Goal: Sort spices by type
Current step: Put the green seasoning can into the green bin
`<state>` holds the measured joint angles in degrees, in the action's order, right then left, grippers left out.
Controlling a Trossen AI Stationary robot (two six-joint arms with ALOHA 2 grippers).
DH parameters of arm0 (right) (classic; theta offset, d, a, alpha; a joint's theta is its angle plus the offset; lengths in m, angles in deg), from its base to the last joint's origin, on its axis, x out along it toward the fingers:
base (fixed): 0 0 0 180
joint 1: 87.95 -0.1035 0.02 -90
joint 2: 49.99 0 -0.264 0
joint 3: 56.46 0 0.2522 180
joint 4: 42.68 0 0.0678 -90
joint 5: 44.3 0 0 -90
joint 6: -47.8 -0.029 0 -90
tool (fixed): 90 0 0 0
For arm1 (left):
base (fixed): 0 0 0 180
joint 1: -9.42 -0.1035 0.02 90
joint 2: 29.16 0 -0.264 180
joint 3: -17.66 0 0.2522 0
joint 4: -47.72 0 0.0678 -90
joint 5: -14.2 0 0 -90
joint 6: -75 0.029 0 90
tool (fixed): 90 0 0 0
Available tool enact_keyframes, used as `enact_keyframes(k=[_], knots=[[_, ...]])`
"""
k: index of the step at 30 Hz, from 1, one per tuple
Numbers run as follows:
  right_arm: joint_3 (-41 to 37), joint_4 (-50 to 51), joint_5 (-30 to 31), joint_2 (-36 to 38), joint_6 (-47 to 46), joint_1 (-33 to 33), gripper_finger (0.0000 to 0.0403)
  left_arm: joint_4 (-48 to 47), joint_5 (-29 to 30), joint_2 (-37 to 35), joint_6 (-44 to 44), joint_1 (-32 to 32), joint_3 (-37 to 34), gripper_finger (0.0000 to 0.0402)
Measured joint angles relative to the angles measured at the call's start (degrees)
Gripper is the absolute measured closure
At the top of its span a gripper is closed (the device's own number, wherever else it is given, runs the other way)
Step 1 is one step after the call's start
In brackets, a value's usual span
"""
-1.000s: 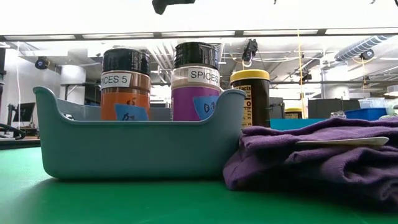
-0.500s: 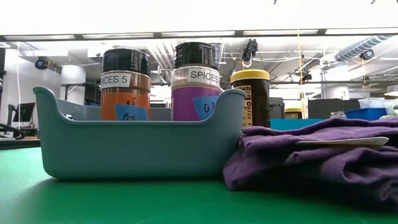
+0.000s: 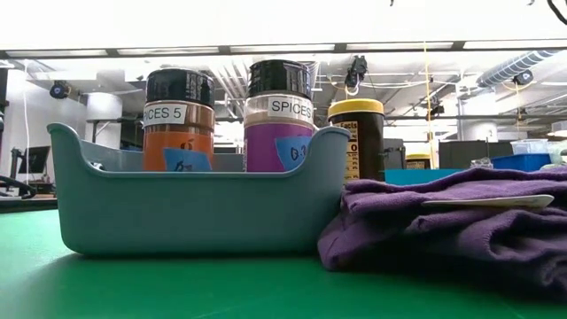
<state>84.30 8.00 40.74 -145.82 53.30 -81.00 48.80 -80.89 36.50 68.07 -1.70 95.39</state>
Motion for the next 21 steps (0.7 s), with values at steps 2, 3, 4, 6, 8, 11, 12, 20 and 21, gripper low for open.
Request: enact_keyframes(k=[2, 3, 4, 6, 8, 11, 12, 20, 21], knots=[[0.02, -0.19, -0.01, 0.02, 0.02, 0.29, 0.0109, -0.04, 0.00, 0.13, 0.05, 0.03, 0.00, 0.0280], [0.02, -0.30, -0.01, 0.02, 0.04, 0.33, 0.0115, -0.05, -0.01, 0.24, 0.08, 0.07, 0.01, 0.0278], [0.02, -0.38, 0.01, -0.03, 0.12, 0.49, 0.0121, -0.05, -0.10, 0.31, 0.12, 0.07, -0.01, 0.0275], [0.00, -0.58, 0.01, -0.35, 0.35, 0.54, 0.0135, -0.05, -0.39, 0.48, 0.16, 0.07, 0.01, 0.0271], [-0.01, -0.77, 0.01, -0.85, 0.39, 0.60, 0.0152, -0.05, -0.42, 0.82, 0.16, 0.07, 0.01, 0.0270], [-0.03, -0.80, -0.01, -1.49, 0.72, 0.60, 0.0183, -0.19, -0.42, 1.33, 0.16, 0.08, 0.01, 0.0269], [-0.09, -0.73, -0.01, -1.58, 0.96, 0.60, 0.0197, -0.32, -0.44, 1.39, 0.13, 0.10, 0.01, 0.0268], [-0.11, 2.99, -0.08, -1.28, 1.79, 0.58, 0.0303, -3.24, -0.28, 0.00, -1.72, 0.10, 0.01, 0.0212], [-0.11, 3.58, 0.02, -1.01, 1.87, 0.59, 0.0303, -4.25, 0.01, -0.56, -1.67, 0.10, 0.02, 0.0202]])
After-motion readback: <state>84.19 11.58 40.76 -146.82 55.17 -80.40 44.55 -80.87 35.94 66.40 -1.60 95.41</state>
